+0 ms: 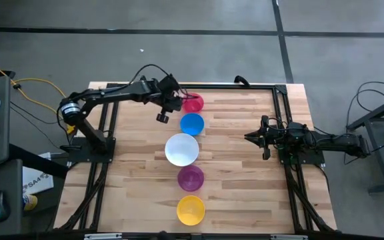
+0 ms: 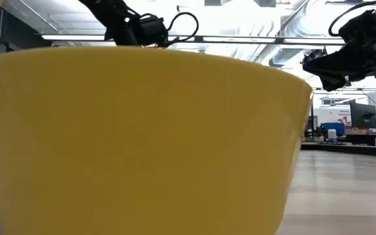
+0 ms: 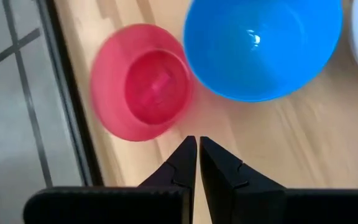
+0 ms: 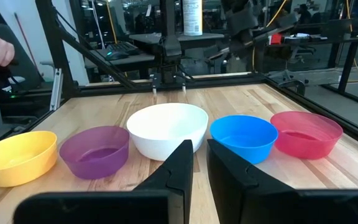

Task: Nest bowls inside each other
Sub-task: Stack the red bowl on the white bowl

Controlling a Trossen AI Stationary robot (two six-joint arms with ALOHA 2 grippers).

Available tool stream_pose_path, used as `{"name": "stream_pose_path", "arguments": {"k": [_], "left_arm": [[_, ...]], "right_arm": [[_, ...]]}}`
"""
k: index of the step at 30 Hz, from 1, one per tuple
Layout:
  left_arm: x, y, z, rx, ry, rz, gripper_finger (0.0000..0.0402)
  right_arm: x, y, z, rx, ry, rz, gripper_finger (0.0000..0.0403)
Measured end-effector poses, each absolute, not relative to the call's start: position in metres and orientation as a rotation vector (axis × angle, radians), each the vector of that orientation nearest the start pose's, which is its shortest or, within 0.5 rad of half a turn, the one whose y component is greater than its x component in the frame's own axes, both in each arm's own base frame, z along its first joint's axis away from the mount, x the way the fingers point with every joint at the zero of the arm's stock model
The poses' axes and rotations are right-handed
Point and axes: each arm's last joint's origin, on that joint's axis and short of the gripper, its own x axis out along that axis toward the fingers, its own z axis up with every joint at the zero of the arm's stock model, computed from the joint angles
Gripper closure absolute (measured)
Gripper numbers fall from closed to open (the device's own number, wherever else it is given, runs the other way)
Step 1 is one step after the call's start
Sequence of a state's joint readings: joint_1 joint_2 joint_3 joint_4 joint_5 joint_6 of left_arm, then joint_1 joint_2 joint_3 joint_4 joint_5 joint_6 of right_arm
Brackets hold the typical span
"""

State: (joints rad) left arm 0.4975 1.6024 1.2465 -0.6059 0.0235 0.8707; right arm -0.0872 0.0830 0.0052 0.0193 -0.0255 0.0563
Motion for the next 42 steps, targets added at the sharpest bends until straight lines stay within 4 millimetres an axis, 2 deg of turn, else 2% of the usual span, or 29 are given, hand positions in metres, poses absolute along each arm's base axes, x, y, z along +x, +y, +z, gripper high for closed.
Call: {"name": "stream_pose_path", "arguments": {"k": [5,11,15,19,23,28,42], "left_arm": [[0.29,0.171,0.272,0.509,0.991,-0.019,0.0382],[0.292,0.175,0.281,0.533,1.002,-0.057,0.0382],[0.303,0.181,0.277,0.51,1.055,-0.101,0.0382],[0.316,0.19,0.264,0.468,1.138,-0.141,0.0382],[0.326,0.197,0.254,0.449,1.186,-0.114,0.0382],[0.329,0.199,0.249,0.432,1.206,-0.114,0.0382],[0.33,0.2,0.249,0.403,1.198,-0.068,0.0382]], "right_arm": [[0.102,-0.008,0.161,0.06,0.057,-0.063,0.0364],[0.102,-0.008,0.161,0.06,0.057,-0.063,0.0364],[0.102,-0.008,0.16,0.06,0.057,-0.063,0.0364],[0.102,-0.008,0.161,0.06,0.057,-0.063,0.0364],[0.102,-0.008,0.161,0.06,0.056,-0.063,0.0364],[0.102,-0.008,0.161,0.06,0.056,-0.064,0.0364],[0.102,-0.008,0.161,0.059,0.053,-0.062,0.0364]]}}
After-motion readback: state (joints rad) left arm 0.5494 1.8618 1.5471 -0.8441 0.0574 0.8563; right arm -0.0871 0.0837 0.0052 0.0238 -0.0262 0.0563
